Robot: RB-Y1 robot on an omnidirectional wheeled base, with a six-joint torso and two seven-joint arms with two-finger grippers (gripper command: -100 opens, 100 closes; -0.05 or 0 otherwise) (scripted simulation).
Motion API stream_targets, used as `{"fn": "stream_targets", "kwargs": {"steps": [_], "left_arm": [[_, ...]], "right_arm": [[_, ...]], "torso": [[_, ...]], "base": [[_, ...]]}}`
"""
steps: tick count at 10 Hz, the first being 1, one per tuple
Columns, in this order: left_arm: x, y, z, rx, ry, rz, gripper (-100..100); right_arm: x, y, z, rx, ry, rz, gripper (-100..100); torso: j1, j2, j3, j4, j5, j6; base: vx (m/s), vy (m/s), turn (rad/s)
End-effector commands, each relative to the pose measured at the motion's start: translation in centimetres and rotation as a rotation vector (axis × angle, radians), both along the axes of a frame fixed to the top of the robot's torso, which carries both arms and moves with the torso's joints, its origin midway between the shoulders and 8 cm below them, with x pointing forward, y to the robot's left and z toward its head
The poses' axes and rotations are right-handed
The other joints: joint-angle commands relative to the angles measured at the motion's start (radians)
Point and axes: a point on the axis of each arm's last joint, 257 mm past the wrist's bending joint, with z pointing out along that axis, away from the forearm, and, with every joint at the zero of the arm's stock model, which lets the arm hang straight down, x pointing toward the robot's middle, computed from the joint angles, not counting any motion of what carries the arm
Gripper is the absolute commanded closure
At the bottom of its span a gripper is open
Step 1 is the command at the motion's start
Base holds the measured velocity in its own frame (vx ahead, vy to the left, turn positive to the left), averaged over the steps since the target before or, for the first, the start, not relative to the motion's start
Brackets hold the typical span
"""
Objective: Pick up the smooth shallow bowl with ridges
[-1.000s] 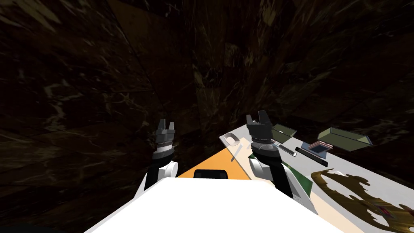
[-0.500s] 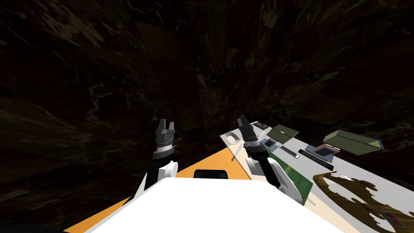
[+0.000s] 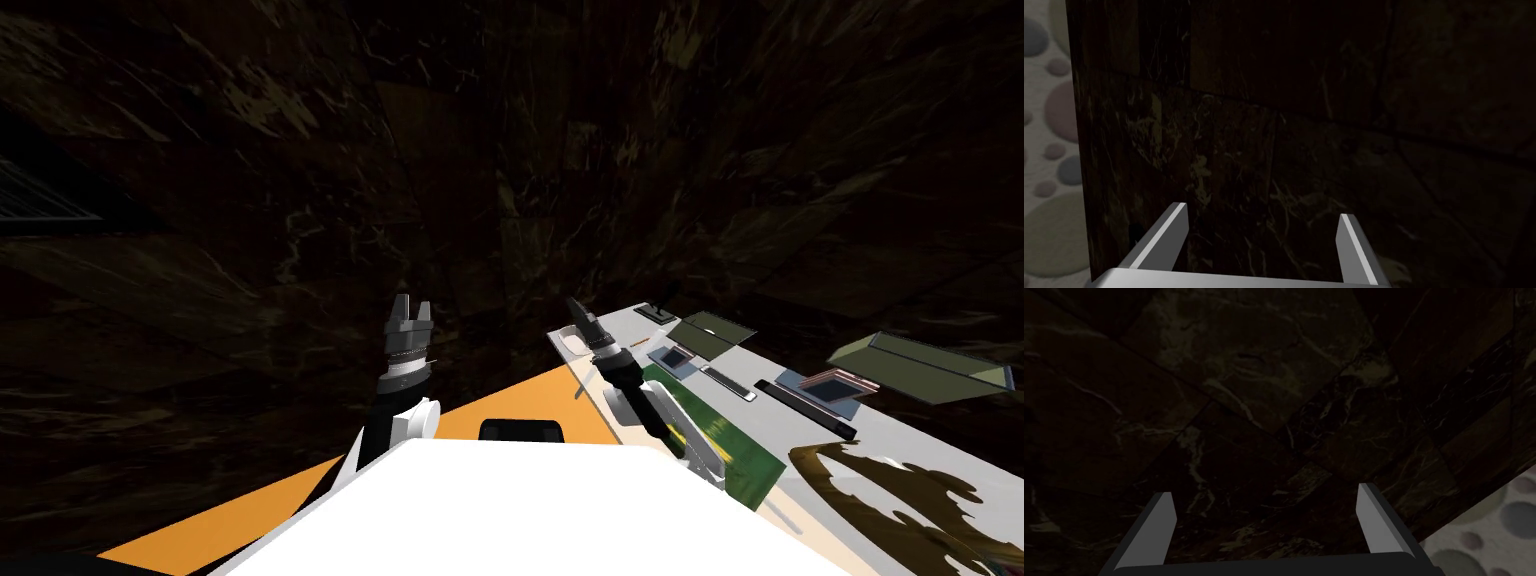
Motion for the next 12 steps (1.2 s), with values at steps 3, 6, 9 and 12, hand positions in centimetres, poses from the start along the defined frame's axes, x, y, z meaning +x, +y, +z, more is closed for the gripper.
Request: {"fn": "stream_targets", "kwargs": {"steps": [3,6,9,12], "left_arm": [[0.0,0.0,0.0,0.000,0.000,0.000,0],[0.0,0.0,0.0,0.000,0.000,0.000,0],[0.0,0.0,0.0,0.000,0.000,0.000,0],[0.0,0.0,0.0,0.000,0.000,0.000,0]], "right_arm": [[2.0,1.3,-5.6,-0.211,0.076,-0.031,-100],[2.7,1.5,-8.0,-0.300,0.107,-0.042,-100],[3.8,1.5,-12.9,-0.487,0.160,-0.061,-100],[4.4,1.0,-17.4,-0.681,0.199,-0.074,-100]], "torso": [[-0.001,-0.001,0.000,0.000,0.000,0.000],[0.001,-0.002,-0.001,0.000,0.000,0.000],[0.000,-0.002,-0.001,0.000,0.000,0.000],[0.000,-0.003,-0.001,0.000,0.000,0.001]], "base": [[-0.051,-0.033,0.122],[-0.031,-0.014,0.080],[-0.039,-0.026,0.127],[-0.029,-0.021,0.098]]}}
